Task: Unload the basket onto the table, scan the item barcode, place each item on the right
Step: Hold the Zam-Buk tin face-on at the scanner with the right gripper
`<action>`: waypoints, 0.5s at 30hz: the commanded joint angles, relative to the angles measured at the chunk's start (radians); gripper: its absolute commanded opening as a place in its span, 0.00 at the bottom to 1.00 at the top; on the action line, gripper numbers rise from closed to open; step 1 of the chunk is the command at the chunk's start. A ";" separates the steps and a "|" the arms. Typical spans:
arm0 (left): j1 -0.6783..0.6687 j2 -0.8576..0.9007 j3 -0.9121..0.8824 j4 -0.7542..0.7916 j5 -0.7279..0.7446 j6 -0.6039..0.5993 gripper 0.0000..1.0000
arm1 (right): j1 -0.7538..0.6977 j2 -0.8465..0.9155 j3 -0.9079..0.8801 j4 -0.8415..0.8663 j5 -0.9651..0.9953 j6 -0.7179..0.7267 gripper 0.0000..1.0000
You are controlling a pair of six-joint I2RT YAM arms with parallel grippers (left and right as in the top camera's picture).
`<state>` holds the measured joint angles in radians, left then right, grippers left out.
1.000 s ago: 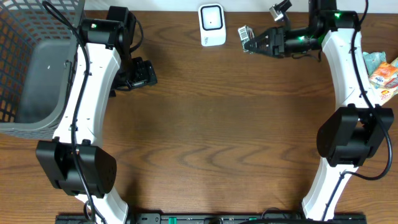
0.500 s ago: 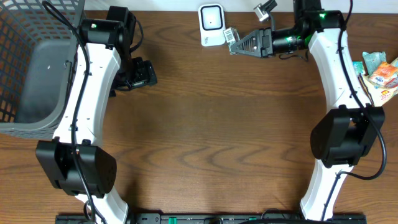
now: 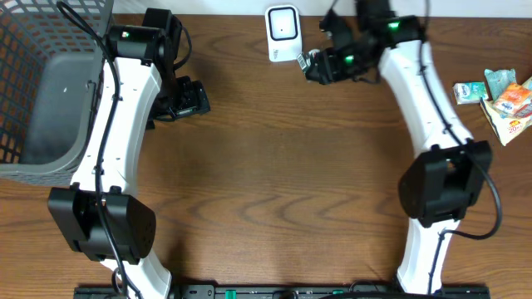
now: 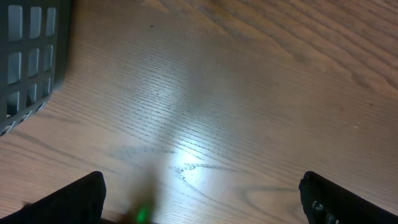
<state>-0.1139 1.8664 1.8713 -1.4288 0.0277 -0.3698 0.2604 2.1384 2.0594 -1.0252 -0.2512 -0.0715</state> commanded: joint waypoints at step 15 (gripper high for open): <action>0.000 -0.017 -0.002 -0.002 0.002 -0.006 0.98 | 0.173 0.259 0.000 0.819 0.929 -0.599 0.41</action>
<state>-0.1139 1.8664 1.8713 -1.4284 0.0277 -0.3698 0.4183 2.3394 2.0586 -0.2958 0.5724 -0.4675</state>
